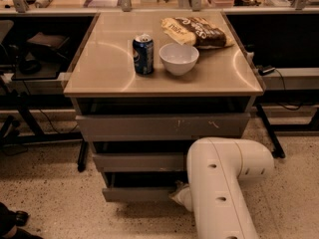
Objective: Open bottom drawer
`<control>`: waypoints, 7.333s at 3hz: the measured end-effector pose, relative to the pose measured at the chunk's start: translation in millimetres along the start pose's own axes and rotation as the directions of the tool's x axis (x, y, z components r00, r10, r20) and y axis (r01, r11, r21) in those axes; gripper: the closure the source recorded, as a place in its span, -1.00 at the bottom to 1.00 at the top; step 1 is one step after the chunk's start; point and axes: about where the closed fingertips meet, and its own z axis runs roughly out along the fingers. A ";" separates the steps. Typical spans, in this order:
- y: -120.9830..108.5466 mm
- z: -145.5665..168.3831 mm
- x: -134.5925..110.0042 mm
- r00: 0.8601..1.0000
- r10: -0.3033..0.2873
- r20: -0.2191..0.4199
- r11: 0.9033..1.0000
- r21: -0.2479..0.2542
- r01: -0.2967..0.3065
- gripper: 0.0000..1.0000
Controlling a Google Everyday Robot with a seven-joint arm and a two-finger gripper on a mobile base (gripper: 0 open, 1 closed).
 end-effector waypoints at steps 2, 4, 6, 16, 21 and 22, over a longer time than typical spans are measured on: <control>6.6 -10.6 3.8 1.000 0.009 0.004 1.000 0.013 -0.009 1.00; 16.8 -26.0 8.9 0.999 0.041 0.007 0.999 0.021 -0.042 1.00; 26.2 -37.1 15.0 0.999 0.042 0.016 0.998 0.035 -0.043 1.00; 183.3 -136.7 63.9 0.986 0.006 0.166 0.994 0.108 -0.025 1.00; 183.5 -137.2 64.4 0.986 0.006 0.167 0.993 0.111 -0.024 -1.00; 183.5 -137.2 64.4 0.986 0.006 0.167 0.993 0.111 -0.024 -1.00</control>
Offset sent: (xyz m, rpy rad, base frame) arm -0.1527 -0.0345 0.0030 0.0275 -0.1070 -0.1574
